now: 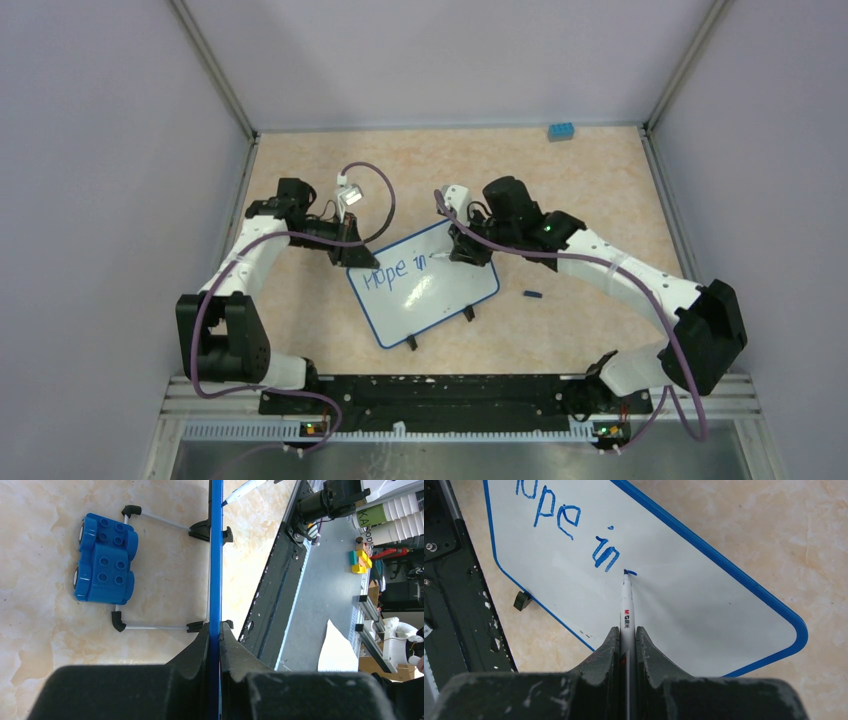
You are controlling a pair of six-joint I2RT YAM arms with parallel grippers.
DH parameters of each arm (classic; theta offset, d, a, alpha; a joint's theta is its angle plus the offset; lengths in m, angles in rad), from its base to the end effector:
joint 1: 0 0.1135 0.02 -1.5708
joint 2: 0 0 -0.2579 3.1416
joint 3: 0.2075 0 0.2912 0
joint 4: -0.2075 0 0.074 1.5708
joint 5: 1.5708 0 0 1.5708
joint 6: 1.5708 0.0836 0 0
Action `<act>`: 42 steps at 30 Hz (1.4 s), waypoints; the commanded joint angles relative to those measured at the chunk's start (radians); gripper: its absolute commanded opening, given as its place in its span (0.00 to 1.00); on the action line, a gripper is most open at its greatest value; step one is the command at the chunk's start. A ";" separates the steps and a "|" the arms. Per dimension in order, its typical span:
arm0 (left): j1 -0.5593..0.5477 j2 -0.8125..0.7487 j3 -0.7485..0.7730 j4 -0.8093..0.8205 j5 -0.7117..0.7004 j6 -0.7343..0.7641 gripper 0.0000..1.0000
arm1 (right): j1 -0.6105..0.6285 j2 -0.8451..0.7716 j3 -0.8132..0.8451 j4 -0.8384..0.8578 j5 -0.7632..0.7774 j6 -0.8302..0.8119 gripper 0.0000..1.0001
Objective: Write a sentence on the whiteboard
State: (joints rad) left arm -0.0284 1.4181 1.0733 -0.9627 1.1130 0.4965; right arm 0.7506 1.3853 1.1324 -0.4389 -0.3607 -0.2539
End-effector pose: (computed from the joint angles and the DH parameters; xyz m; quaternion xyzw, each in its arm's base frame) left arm 0.2959 -0.0834 0.2214 0.2854 0.7949 -0.4835 0.2299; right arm 0.2582 0.2811 0.2567 -0.4955 0.7436 0.2602 0.3658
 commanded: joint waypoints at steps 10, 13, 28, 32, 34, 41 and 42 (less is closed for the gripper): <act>-0.004 -0.020 -0.004 0.006 -0.002 -0.009 0.00 | -0.015 -0.040 -0.011 -0.006 0.028 -0.019 0.00; -0.004 -0.019 -0.004 0.007 -0.003 -0.009 0.00 | -0.019 -0.043 -0.015 -0.008 0.029 -0.019 0.00; -0.005 -0.020 -0.006 0.010 -0.003 -0.013 0.00 | -0.037 -0.047 -0.022 -0.014 0.012 -0.024 0.00; -0.005 -0.023 -0.007 0.011 -0.005 -0.013 0.00 | -0.036 -0.035 -0.026 -0.014 -0.008 -0.022 0.00; -0.005 -0.024 -0.007 0.011 -0.006 -0.012 0.00 | -0.031 -0.030 -0.028 -0.015 -0.010 -0.021 0.00; -0.004 -0.023 -0.007 0.012 -0.007 -0.013 0.00 | 0.006 -0.015 -0.038 -0.005 -0.016 -0.008 0.00; -0.004 -0.024 -0.007 0.012 -0.006 -0.012 0.00 | 0.012 -0.010 -0.037 -0.001 -0.017 -0.006 0.00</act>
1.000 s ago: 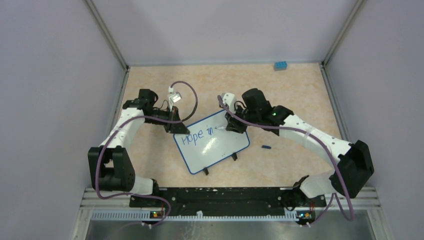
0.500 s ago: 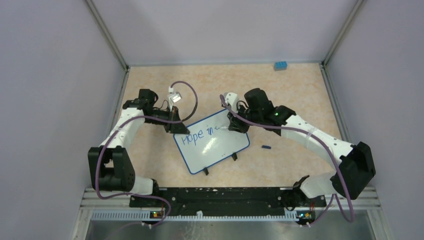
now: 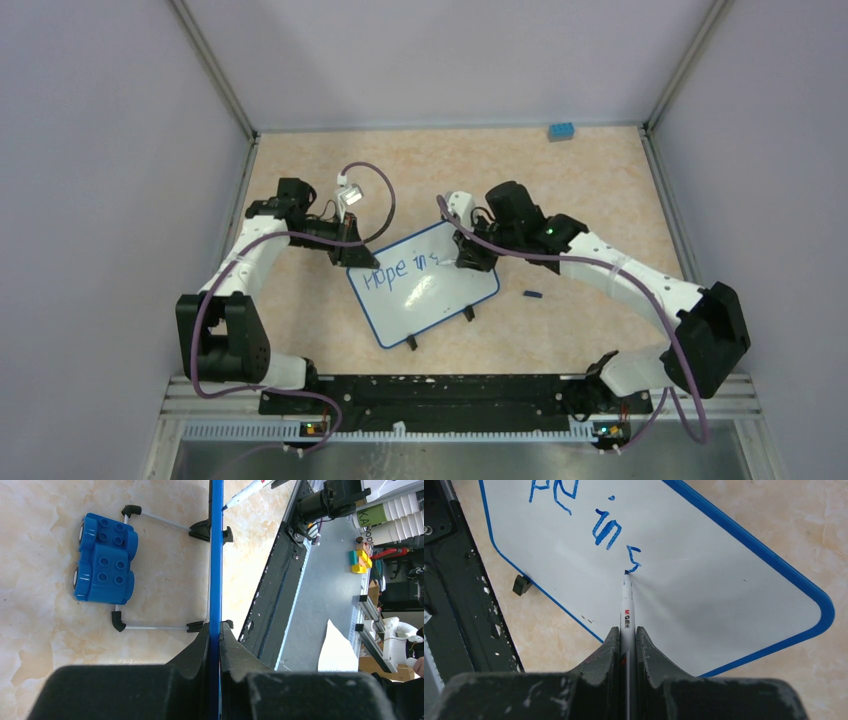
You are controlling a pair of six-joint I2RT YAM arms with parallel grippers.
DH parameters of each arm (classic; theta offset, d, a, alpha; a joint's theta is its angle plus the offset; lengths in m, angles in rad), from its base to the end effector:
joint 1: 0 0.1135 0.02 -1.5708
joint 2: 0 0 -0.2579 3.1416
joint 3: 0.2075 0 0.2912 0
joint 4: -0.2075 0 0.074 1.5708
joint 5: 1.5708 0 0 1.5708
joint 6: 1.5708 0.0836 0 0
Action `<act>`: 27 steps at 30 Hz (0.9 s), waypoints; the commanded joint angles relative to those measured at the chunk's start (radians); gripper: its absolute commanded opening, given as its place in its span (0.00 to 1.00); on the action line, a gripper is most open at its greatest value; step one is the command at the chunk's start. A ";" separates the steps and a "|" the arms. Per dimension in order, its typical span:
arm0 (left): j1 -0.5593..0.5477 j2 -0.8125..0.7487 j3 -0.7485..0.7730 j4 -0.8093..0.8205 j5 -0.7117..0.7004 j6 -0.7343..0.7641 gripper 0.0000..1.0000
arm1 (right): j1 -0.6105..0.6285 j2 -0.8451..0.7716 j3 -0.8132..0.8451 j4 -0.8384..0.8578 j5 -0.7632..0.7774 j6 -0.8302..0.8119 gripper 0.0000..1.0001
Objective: Write a sentence on the whiteboard
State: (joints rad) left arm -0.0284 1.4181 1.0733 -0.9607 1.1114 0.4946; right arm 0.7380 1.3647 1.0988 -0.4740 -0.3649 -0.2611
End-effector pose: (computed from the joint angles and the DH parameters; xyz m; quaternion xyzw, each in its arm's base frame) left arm 0.2961 -0.0834 0.2214 0.2851 0.7954 -0.4828 0.2301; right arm 0.2539 0.2712 0.2464 -0.4953 0.7547 0.2551 0.3465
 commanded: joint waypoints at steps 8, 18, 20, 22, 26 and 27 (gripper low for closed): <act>-0.004 -0.028 -0.009 0.010 -0.007 -0.011 0.00 | 0.038 0.022 0.046 0.042 -0.024 0.011 0.00; -0.004 -0.030 -0.010 0.011 -0.005 -0.012 0.00 | -0.030 -0.042 0.080 0.022 -0.068 0.016 0.00; -0.005 -0.030 -0.010 0.011 -0.004 -0.012 0.00 | -0.043 -0.041 0.079 0.019 -0.062 0.010 0.00; -0.004 -0.031 -0.010 0.012 -0.005 -0.011 0.00 | -0.053 -0.039 0.081 0.019 -0.059 0.008 0.00; -0.004 -0.027 -0.009 0.012 -0.006 -0.014 0.00 | -0.054 -0.022 0.085 0.024 -0.056 0.003 0.00; -0.004 -0.028 -0.009 0.012 -0.006 -0.013 0.00 | -0.054 -0.019 0.085 0.025 -0.058 0.003 0.00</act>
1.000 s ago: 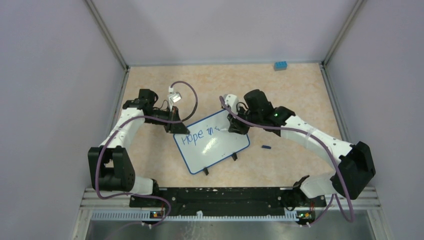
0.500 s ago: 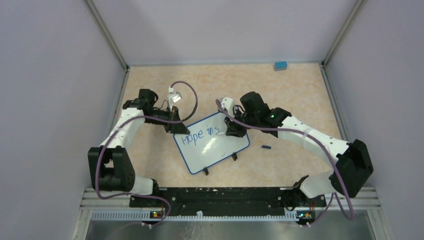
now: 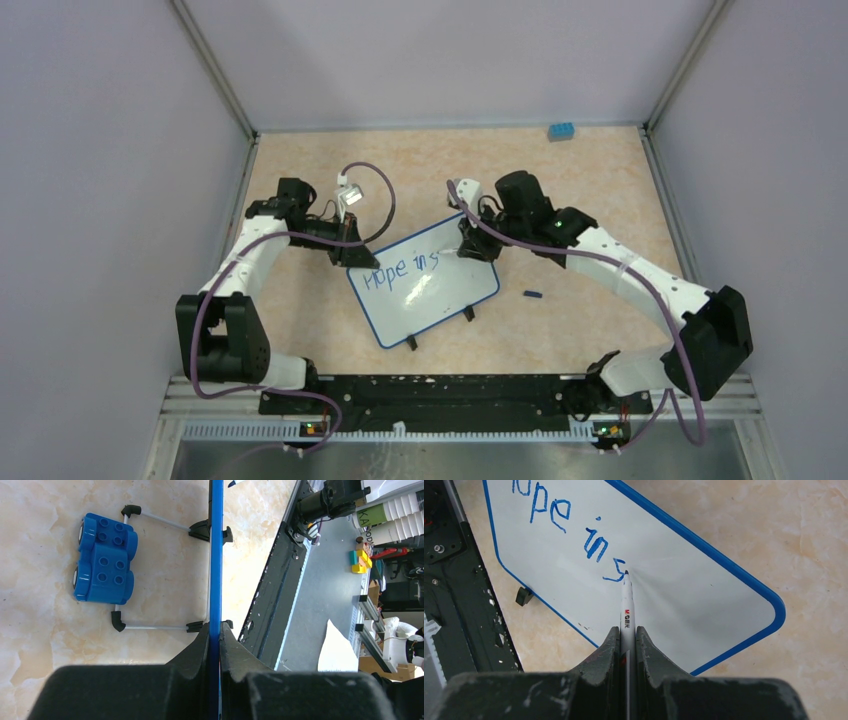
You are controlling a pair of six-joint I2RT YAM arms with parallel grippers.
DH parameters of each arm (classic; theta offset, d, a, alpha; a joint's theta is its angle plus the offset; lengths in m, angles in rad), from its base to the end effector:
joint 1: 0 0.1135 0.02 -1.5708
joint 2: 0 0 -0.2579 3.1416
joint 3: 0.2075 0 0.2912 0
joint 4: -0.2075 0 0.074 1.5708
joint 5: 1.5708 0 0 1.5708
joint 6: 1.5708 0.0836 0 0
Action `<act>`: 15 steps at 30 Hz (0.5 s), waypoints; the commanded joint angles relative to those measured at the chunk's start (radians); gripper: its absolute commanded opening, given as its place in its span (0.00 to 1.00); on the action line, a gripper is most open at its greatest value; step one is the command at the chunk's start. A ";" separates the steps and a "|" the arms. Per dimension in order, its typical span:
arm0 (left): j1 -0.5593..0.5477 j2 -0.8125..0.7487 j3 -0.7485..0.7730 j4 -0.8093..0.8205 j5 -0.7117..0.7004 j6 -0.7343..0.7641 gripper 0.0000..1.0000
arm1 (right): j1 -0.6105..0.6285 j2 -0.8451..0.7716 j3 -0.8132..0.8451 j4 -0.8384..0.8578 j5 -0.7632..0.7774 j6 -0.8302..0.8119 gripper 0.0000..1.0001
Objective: Write a sentence on the whiteboard
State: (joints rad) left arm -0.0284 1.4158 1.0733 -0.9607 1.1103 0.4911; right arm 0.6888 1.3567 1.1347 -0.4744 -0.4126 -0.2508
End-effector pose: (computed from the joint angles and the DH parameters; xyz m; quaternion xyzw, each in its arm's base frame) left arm 0.2959 -0.0833 0.2219 0.2843 0.7959 -0.4825 0.2301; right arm 0.2658 0.2623 0.2647 -0.4788 0.7514 0.2712 0.3642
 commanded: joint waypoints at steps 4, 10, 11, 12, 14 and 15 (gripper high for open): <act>-0.004 -0.028 -0.012 0.012 -0.006 -0.009 0.00 | -0.005 0.002 0.047 0.032 -0.009 -0.009 0.00; -0.004 -0.031 -0.013 0.012 -0.008 -0.008 0.00 | -0.005 0.020 0.033 0.043 0.008 -0.009 0.00; -0.004 -0.031 -0.014 0.012 -0.008 -0.008 0.00 | -0.005 0.021 0.029 0.045 0.012 -0.010 0.00; -0.004 -0.032 -0.015 0.012 -0.009 -0.008 0.00 | -0.005 0.019 0.026 0.046 0.018 -0.010 0.00; -0.004 -0.031 -0.015 0.013 -0.009 -0.009 0.00 | -0.005 0.018 0.018 0.042 0.026 -0.012 0.00; -0.004 -0.031 -0.015 0.013 -0.008 -0.008 0.00 | -0.005 0.015 0.012 0.041 0.029 -0.013 0.00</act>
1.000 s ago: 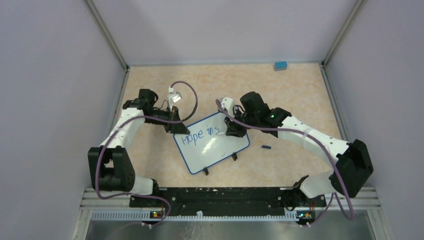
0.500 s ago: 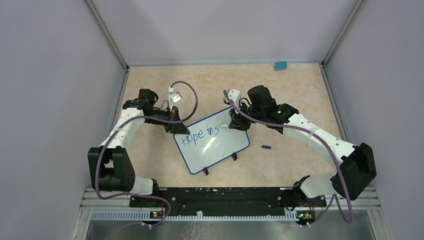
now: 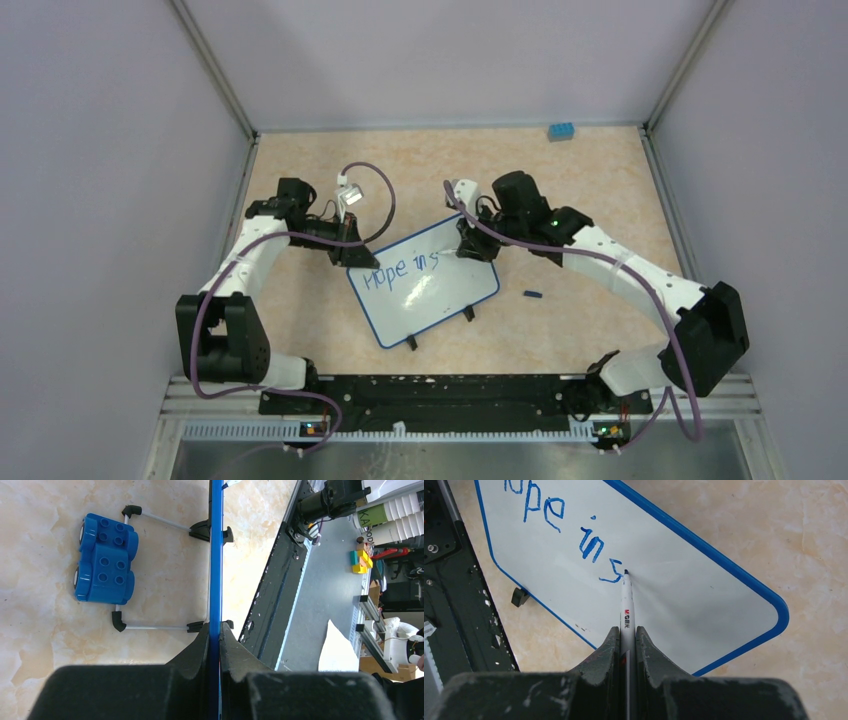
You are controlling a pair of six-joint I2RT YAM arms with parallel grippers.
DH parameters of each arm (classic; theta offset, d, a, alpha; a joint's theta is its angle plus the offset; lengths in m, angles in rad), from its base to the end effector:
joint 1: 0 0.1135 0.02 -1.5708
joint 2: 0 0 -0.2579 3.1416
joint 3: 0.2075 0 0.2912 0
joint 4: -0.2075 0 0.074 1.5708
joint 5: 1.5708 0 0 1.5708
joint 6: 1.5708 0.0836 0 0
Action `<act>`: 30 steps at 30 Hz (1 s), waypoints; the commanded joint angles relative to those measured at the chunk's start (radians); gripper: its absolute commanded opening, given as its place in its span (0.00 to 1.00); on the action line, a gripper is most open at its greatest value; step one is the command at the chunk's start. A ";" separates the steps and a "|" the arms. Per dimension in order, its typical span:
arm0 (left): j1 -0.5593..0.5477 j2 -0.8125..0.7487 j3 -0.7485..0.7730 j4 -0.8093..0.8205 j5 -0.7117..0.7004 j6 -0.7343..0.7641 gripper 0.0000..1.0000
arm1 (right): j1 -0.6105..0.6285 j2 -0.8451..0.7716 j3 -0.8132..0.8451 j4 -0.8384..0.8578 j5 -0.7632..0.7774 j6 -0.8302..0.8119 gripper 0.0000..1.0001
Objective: Write a sentence on the whiteboard
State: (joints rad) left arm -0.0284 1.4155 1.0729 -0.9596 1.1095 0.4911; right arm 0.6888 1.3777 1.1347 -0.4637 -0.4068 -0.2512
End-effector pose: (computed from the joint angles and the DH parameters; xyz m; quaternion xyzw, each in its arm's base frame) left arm 0.2959 -0.0833 0.2219 0.2845 0.7960 -0.4820 0.2305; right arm 0.2694 0.2646 0.2584 -0.4782 0.7546 0.2681 0.3605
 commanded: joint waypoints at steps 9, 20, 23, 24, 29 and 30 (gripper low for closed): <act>-0.004 -0.029 -0.013 0.013 -0.005 -0.008 0.00 | -0.005 -0.034 -0.031 0.022 0.020 -0.011 0.00; -0.004 -0.027 -0.011 0.013 -0.005 -0.008 0.00 | -0.004 -0.046 -0.041 0.027 0.009 -0.004 0.00; -0.004 -0.026 -0.011 0.013 -0.004 -0.010 0.00 | -0.005 -0.040 -0.022 0.032 0.010 -0.001 0.00; -0.004 -0.027 -0.011 0.014 -0.004 -0.011 0.00 | -0.005 -0.036 -0.015 0.034 0.011 0.000 0.00; -0.004 -0.027 -0.011 0.012 -0.006 -0.011 0.00 | -0.004 -0.015 0.022 0.043 0.015 0.007 0.00; -0.004 -0.029 -0.011 0.012 -0.005 -0.011 0.00 | -0.005 -0.012 0.027 0.045 0.018 0.007 0.00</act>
State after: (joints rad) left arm -0.0284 1.4155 1.0714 -0.9512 1.1095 0.4873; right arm 0.6888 1.3621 1.0920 -0.4652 -0.4049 -0.2504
